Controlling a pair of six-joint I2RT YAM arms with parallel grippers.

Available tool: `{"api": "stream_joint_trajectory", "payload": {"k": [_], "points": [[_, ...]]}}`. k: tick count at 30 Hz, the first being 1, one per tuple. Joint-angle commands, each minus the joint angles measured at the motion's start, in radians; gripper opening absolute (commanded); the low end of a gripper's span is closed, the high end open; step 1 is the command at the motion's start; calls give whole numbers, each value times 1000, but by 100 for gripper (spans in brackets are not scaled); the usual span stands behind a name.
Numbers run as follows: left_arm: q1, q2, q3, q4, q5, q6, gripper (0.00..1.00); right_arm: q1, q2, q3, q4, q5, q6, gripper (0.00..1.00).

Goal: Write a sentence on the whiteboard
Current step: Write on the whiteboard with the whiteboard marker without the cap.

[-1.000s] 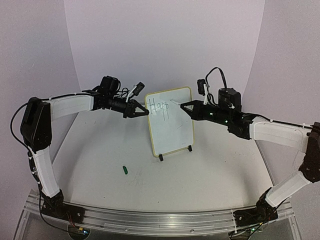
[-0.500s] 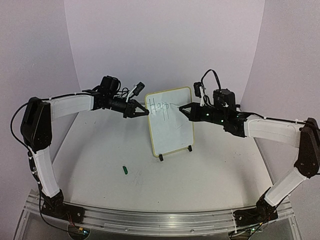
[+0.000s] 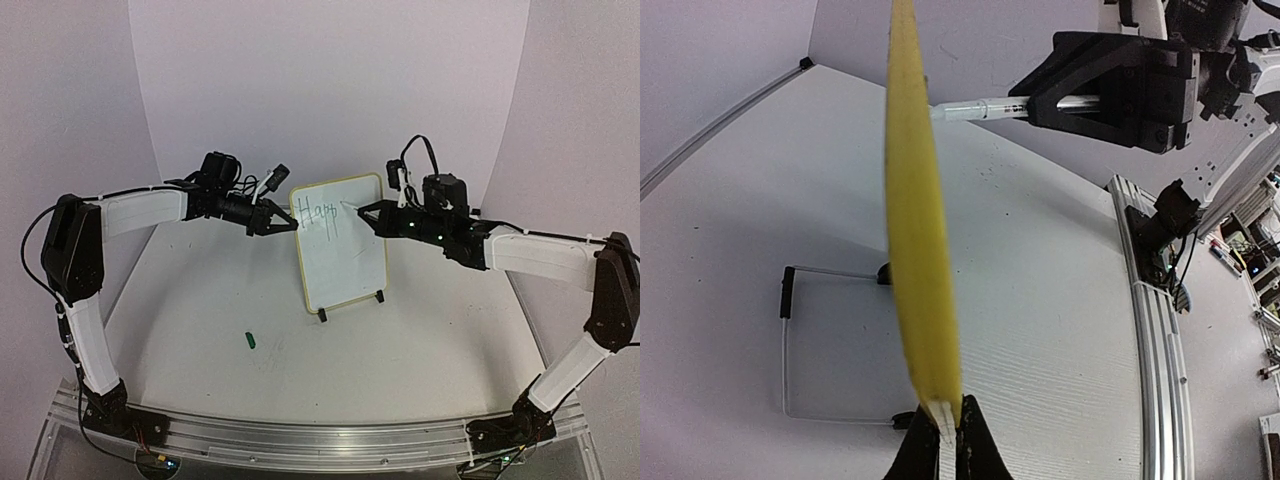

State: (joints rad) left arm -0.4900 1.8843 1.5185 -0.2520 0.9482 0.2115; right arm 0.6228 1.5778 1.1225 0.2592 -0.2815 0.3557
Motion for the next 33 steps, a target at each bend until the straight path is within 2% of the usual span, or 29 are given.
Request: {"api": "stream_joint_trajectory", "payload": {"k": [1,11,23,33], "points": [[-4,18,20,-68,-7,25,0,-1,14,26,-2,21,-5,0],[-4,16,21,-67,-5,24,0,-1,-17,-56,-3,10,17,0],[-4,10,17,-64,-7,23,0,2,-96,-74,15,-38,17,0],[-4,12,18,-63,-6,21,0,6,-43,13,20,-18,-5,0]]}}
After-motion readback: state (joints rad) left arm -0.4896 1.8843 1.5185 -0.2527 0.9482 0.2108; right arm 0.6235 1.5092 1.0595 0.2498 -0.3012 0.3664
